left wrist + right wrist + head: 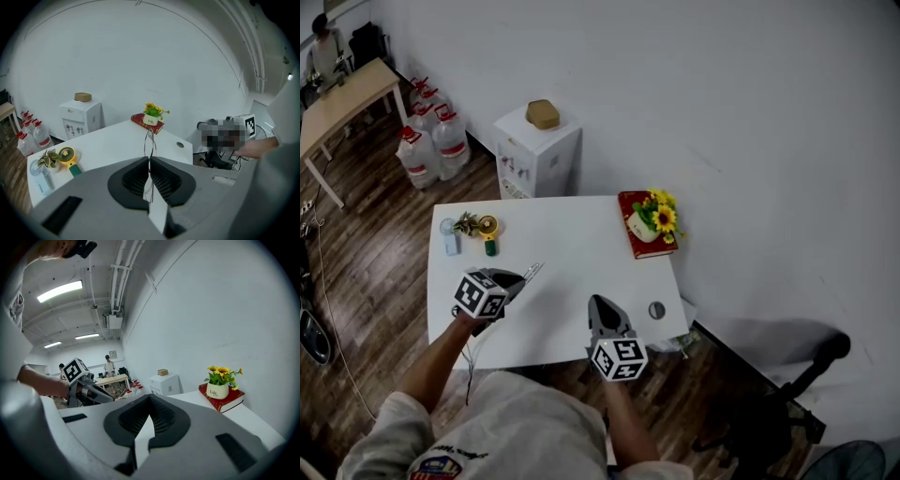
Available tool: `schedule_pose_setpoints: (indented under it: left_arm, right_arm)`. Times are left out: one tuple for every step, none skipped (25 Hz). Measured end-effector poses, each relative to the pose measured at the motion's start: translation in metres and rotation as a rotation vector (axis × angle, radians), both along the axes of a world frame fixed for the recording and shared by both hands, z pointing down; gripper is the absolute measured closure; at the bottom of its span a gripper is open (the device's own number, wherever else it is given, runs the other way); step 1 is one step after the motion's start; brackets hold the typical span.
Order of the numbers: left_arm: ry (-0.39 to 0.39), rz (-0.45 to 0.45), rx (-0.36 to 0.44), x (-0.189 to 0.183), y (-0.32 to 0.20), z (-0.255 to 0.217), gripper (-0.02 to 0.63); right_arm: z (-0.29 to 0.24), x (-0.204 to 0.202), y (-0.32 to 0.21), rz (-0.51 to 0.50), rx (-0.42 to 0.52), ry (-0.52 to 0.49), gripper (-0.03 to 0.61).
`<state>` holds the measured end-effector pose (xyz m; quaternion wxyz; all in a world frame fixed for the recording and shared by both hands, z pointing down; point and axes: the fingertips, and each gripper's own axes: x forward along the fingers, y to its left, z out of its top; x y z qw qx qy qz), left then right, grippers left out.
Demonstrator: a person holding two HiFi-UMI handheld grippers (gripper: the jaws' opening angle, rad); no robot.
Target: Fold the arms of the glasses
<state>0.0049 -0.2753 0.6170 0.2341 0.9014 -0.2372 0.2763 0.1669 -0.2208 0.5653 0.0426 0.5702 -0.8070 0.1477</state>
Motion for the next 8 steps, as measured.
schedule_pose_setpoints:
  left_arm:
    - [0.002,0.002,0.000,0.0012,-0.0003,-0.0005,0.600]
    - [0.003,0.003,0.000,0.0023,-0.0006,-0.0007,0.600]
    - [0.004,0.005,0.000,0.0034,-0.0010,-0.0004,0.600]
    - [0.005,0.007,-0.001,0.0045,-0.0012,0.0002,0.600]
    - [0.005,0.010,-0.002,0.0054,-0.0010,0.0010,0.600]
    - [0.006,0.013,-0.003,0.0064,-0.0004,0.0019,0.600]
    - [0.006,0.016,-0.004,0.0073,0.0004,0.0029,0.600]
    - [0.005,0.020,-0.006,0.0082,0.0012,0.0039,0.600]
  right_arm:
    - [-0.0004,0.0005,-0.0002,0.001,0.000,0.001,0.589]
    - [-0.0006,0.0010,-0.0007,0.002,0.000,0.001,0.589]
    - [-0.0005,0.0013,-0.0014,0.002,0.001,0.002,0.589]
    - [0.0000,0.0013,-0.0019,0.001,0.000,0.003,0.590]
    - [0.0010,0.0011,-0.0022,0.001,-0.001,0.003,0.590]
    - [0.0023,0.0007,-0.0023,0.000,-0.003,0.003,0.590]
    - [0.0035,0.0002,-0.0023,-0.001,-0.006,0.003,0.589]
    - [0.0047,-0.0003,-0.0023,-0.001,-0.008,0.003,0.589]
